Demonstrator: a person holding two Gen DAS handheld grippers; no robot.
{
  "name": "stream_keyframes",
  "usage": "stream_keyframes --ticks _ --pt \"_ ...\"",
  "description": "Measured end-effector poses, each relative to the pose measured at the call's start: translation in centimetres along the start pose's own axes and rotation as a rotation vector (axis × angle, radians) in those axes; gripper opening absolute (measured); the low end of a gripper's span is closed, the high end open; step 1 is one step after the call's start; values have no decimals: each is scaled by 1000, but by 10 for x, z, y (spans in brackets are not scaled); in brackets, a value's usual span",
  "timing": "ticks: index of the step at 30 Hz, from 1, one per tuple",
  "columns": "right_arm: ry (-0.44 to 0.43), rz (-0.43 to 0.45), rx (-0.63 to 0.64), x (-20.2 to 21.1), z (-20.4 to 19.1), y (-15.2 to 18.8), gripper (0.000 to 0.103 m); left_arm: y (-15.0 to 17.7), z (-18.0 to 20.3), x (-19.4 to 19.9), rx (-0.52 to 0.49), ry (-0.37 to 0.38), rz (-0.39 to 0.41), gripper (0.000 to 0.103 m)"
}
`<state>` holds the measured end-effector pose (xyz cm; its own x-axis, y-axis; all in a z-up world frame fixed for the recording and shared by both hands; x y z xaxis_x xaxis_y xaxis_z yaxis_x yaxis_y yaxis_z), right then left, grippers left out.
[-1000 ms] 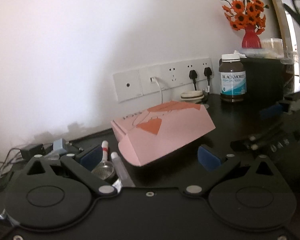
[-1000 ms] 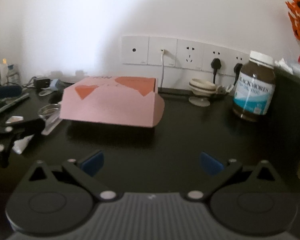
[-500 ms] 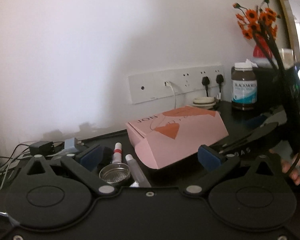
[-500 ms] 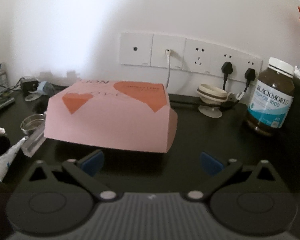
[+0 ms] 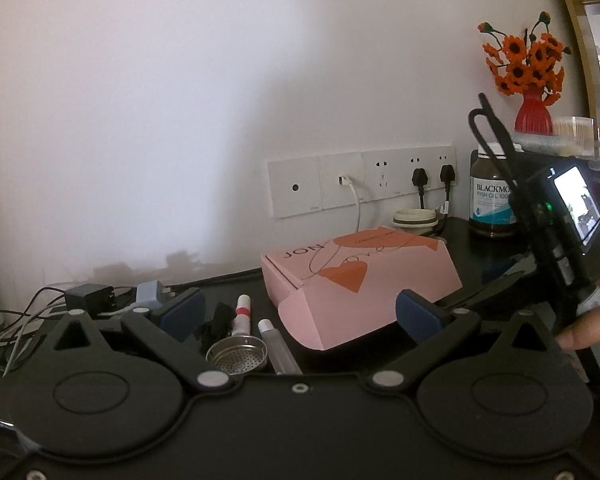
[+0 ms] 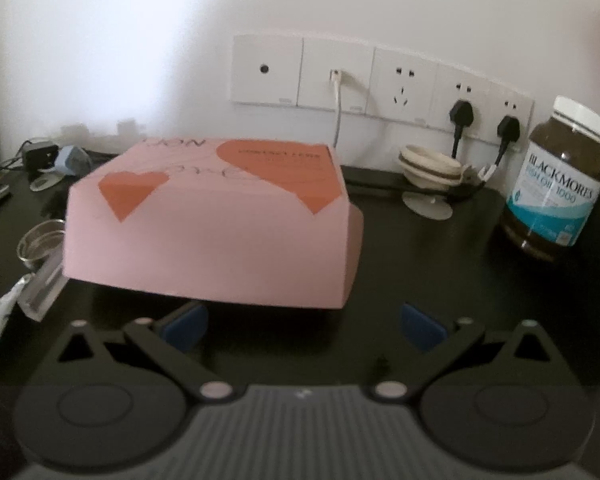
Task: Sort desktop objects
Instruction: 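Grasp the pink box with the right tool and lift it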
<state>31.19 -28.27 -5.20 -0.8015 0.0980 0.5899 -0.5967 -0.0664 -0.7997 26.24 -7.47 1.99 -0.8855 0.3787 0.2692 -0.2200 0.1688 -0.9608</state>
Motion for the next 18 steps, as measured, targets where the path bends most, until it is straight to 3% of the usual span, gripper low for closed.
stream_keyframes --ticks 4,13,18 --pt "-8 -23 -11 -6 -2 0 102 0 -10 -3 26 -41 -9 103" --pt "-11 -45 -39 -16 -8 -4 102 -2 -51 -6 191 -112 -14 103" --pt "15 11 -47 -7 -6 -8 102 -3 -61 -7 219 -154 -10 103"
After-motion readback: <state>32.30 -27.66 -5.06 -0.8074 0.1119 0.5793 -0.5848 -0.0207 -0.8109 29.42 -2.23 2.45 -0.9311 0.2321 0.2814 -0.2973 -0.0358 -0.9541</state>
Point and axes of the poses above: each gripper's, at about its wrist camera, not at the fingertips, and x roughly against the way its jaws point, z to its right, y to its underside, the point moved 8 cm from there along -x, roughly the way its jaws point, and after that the axes turned 3 degrees about x, right-handed, at the moved point
